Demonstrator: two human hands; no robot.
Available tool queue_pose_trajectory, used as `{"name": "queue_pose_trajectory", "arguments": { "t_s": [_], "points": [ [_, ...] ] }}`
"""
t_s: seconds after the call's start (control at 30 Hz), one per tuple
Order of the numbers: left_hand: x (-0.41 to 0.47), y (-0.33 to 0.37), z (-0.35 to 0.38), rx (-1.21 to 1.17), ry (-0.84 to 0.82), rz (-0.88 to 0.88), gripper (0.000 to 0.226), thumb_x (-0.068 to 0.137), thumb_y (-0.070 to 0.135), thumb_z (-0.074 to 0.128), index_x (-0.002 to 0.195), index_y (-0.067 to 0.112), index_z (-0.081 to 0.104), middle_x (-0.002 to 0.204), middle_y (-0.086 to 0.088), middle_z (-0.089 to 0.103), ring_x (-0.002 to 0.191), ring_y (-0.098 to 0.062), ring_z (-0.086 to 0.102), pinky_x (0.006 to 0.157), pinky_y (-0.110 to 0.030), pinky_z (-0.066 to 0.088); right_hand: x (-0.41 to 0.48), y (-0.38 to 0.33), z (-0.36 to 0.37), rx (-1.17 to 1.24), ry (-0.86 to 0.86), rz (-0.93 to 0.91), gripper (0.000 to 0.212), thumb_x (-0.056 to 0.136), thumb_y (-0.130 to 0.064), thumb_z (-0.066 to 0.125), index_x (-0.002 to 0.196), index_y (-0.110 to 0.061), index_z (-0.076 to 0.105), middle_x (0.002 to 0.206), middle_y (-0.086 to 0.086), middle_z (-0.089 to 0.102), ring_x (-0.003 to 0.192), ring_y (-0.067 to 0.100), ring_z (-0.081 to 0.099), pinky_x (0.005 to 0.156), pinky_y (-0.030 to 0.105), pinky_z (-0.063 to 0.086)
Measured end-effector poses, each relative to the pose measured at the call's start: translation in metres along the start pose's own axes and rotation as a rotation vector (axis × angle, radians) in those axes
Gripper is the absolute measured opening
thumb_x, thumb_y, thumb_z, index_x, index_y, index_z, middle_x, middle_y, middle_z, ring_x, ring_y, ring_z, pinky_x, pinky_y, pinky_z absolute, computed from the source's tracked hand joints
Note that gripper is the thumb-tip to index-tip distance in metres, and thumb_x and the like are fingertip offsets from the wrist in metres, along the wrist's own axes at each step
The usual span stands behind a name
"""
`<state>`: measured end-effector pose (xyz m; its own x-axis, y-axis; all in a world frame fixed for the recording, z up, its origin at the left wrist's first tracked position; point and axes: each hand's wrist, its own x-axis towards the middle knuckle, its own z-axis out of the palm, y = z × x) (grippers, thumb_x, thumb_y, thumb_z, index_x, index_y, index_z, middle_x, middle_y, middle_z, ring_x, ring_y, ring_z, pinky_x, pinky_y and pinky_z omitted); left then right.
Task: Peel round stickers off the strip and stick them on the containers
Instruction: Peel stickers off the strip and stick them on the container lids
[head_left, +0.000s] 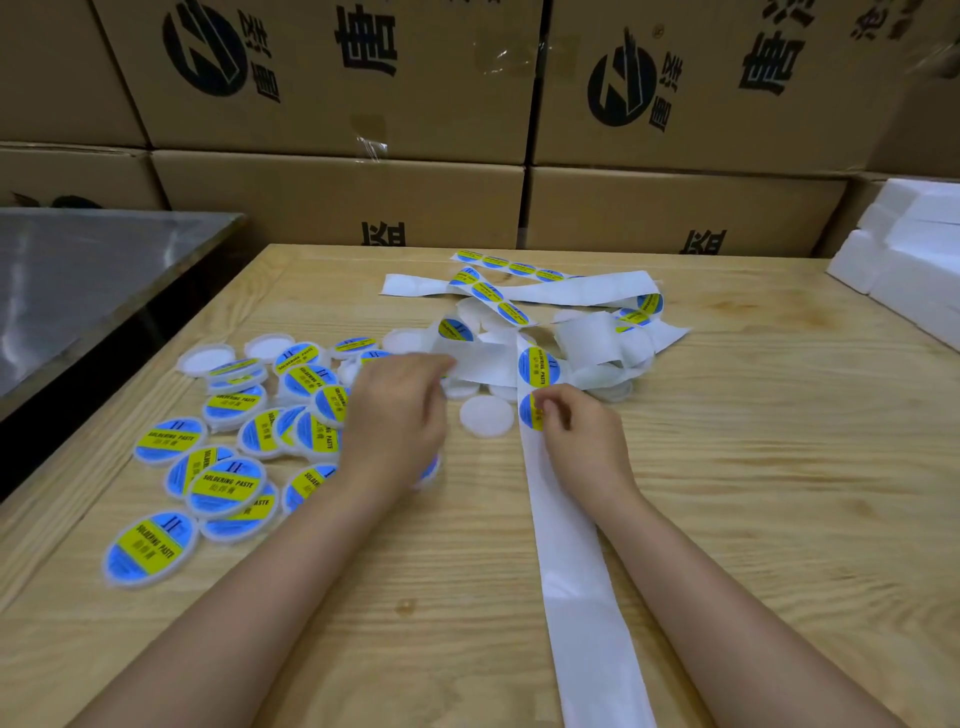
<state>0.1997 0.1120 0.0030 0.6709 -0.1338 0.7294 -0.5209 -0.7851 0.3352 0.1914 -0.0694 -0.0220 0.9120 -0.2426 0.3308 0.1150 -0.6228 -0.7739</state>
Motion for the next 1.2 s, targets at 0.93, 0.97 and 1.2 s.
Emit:
{"name": "queue_pose_trajectory", "arguments": {
  "t_s": [0.93, 0.97, 1.2],
  "points": [
    [-0.025, 0.024, 0.031, 0.049, -0.288, 0.154, 0.048, 0.076, 0.019, 0.072, 0.121, 0.007, 0.059, 0.124, -0.007, 0.06, 0.117, -0.024, 0.055, 0.108, -0.039, 0.026, 0.003, -0.003, -0.001, 0.516, -0.026, 0.152, 0.03, 0.086, 0.0, 0.061, 0.108, -0.02, 0.057, 0.054, -0.007, 0.057, 0.055, 0.003, 0.054, 0.06, 0.015, 0.045],
    [-0.024, 0.023, 0.031, 0.034, -0.261, 0.146, 0.045, 0.074, 0.016, 0.074, 0.116, 0.006, 0.062, 0.117, -0.007, 0.064, 0.111, -0.025, 0.059, 0.105, -0.04, 0.029, 0.002, -0.005, -0.001, 0.532, -0.032, 0.138, 0.031, 0.085, 0.0, 0.061, 0.107, -0.022, 0.057, 0.052, -0.009, 0.057, 0.053, 0.002, 0.052, 0.059, 0.014, 0.044],
    [-0.023, 0.019, 0.034, -0.069, -0.143, 0.114, 0.033, 0.064, 0.016, 0.069, 0.096, 0.008, 0.067, 0.093, 0.0, 0.07, 0.087, -0.021, 0.067, 0.099, -0.037, 0.029, -0.001, -0.009, 0.001, 0.577, -0.083, 0.082, 0.025, 0.086, 0.0, 0.06, 0.082, -0.024, 0.066, 0.062, 0.012, 0.058, 0.064, 0.015, 0.051, 0.068, 0.029, 0.045]
  ]
}}
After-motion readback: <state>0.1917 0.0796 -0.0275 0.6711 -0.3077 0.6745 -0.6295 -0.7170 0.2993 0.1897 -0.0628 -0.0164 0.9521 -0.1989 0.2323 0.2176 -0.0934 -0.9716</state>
